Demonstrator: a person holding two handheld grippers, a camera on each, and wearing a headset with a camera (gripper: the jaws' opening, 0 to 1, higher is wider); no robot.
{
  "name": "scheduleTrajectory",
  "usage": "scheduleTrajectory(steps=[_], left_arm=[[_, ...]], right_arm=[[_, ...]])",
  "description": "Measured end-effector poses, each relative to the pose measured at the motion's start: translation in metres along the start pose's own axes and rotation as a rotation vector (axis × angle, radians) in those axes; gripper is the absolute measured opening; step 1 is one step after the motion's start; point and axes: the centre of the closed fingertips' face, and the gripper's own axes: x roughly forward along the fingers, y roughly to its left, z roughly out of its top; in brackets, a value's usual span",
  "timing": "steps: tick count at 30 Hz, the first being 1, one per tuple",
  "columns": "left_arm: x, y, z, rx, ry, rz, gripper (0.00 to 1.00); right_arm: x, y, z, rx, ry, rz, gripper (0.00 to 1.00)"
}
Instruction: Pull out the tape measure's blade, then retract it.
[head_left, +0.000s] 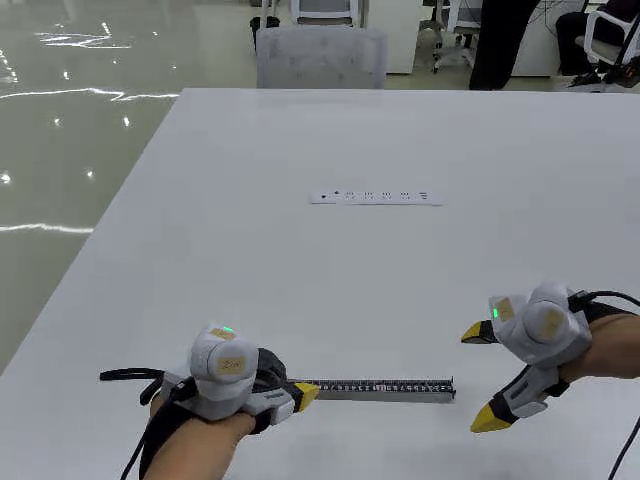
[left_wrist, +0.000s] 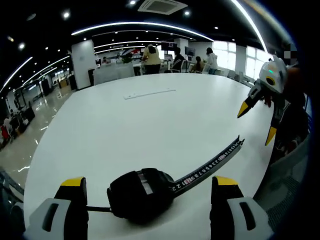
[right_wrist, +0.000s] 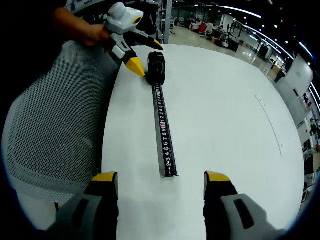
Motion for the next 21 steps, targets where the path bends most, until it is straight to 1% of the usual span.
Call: scheduleTrajectory(steps=[1, 2, 4, 5, 7, 9, 10, 13, 17, 19, 21], left_arm=[[0.001, 0.002, 0.000, -0.007, -0.003, -0.001, 1.00], [0.001, 0.002, 0.000, -0.029, -0.005, -0.007, 1.00], [0.001, 0.000, -0.002, -0.049, -0.004, -0.027, 1.00], [0.002, -0.002, -0.003, -0.056, -0.001, -0.034, 1.00], [0.002, -0.004, -0.004, -0.033, 0.006, -0.036, 1.00], [0.003, -0.005, -0.005, -0.036, 0.008, -0.042, 1.00], [0.004, -0.006, -0.008, -0.048, 0.015, -0.049, 1.00], [0.006, -0.001, -0.012, -0.060, 0.025, -0.044, 1.00], [0.004, 0.004, -0.012, -0.100, 0.021, -0.033, 1.00], [0.003, 0.004, -0.012, -0.106, 0.019, -0.031, 1.00], [0.003, 0.005, -0.011, -0.119, 0.017, -0.031, 1.00]], right_arm=[[0.003, 0.000, 0.001, 0.001, 0.002, 0.011, 0.66], [0.006, 0.001, 0.001, 0.001, 0.010, 0.032, 0.64], [0.012, -0.001, 0.001, 0.004, 0.018, 0.044, 0.59], [0.016, -0.002, 0.000, 0.009, 0.025, 0.058, 0.56], [0.023, -0.002, -0.005, 0.014, 0.049, 0.083, 0.51], [0.029, -0.003, -0.010, 0.019, 0.067, 0.095, 0.46], [0.031, -0.003, -0.014, 0.013, 0.083, 0.106, 0.44], [0.035, -0.004, -0.018, 0.016, 0.103, 0.128, 0.37], [0.039, -0.003, -0.020, 0.019, 0.118, 0.150, 0.30], [0.042, -0.003, -0.022, 0.021, 0.126, 0.159, 0.28], [0.043, -0.003, -0.024, 0.014, 0.137, 0.163, 0.24]])
